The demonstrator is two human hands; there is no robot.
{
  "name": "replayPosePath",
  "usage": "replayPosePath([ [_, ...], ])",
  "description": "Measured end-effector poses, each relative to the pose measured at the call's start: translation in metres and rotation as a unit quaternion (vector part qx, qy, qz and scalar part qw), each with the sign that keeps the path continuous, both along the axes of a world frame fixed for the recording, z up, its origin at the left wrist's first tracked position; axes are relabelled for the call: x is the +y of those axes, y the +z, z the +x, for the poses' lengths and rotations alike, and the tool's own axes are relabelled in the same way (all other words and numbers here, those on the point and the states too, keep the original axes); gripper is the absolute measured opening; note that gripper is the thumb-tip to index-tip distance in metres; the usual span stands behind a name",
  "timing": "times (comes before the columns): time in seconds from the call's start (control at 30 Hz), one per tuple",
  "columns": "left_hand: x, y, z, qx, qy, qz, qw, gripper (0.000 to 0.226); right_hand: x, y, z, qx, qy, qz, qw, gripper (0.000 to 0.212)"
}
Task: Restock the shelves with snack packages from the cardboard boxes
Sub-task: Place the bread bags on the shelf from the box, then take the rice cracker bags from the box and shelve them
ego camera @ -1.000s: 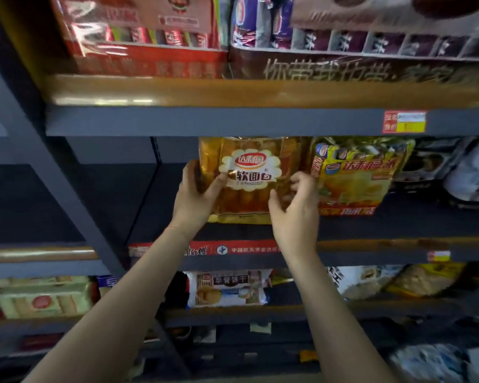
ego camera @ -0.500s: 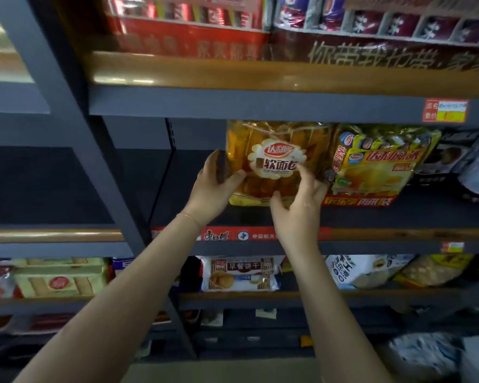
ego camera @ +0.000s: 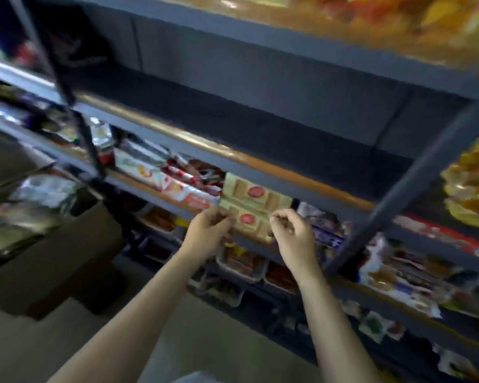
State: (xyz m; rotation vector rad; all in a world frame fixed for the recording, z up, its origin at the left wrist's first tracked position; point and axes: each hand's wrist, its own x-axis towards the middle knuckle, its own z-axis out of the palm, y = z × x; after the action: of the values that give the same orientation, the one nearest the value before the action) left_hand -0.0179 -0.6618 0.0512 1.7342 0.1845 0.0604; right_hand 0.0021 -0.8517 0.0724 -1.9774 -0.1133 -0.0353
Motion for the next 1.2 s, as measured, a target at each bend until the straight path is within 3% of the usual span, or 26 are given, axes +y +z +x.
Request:
replayPosePath([
  [0.2,0.169,-0.050,-0.082,0.116,0.175,-0.028,0.977,0.018,0.163,-0.052,-0.019,0.129,0.188,-0.135,0.964,0.018],
  [0.47,0.318,-0.104,-0.133,0.170,0.334,-0.081,0.924,0.014,0.321,-0.111,-0.016,0.186,0.300,-0.145,0.924,0.020],
  [0.73,0.466,-0.132,-0.096,0.233,0.384,-0.052,0.892,0.011,0.501,-0.154,0.048,0.228,0.364,-0.152,0.890,0.020],
  [1.0,0.596,-0.130,-0.056,0.250,0.371,0.096,0.889,0.007,0.652,-0.160,0.097,0.236,0.408,-0.219,0.854,0.013],
  [1.07,0.623,-0.137,-0.054,0.251,0.373,0.128,0.884,0.005,0.675,-0.164,0.100,0.250,0.406,-0.218,0.852,0.010],
  [1.2,0.696,-0.151,-0.044,0.240,0.357,0.194,0.881,0.026,0.736,-0.168,0.111,0.236,0.375,-0.205,0.873,0.017],
])
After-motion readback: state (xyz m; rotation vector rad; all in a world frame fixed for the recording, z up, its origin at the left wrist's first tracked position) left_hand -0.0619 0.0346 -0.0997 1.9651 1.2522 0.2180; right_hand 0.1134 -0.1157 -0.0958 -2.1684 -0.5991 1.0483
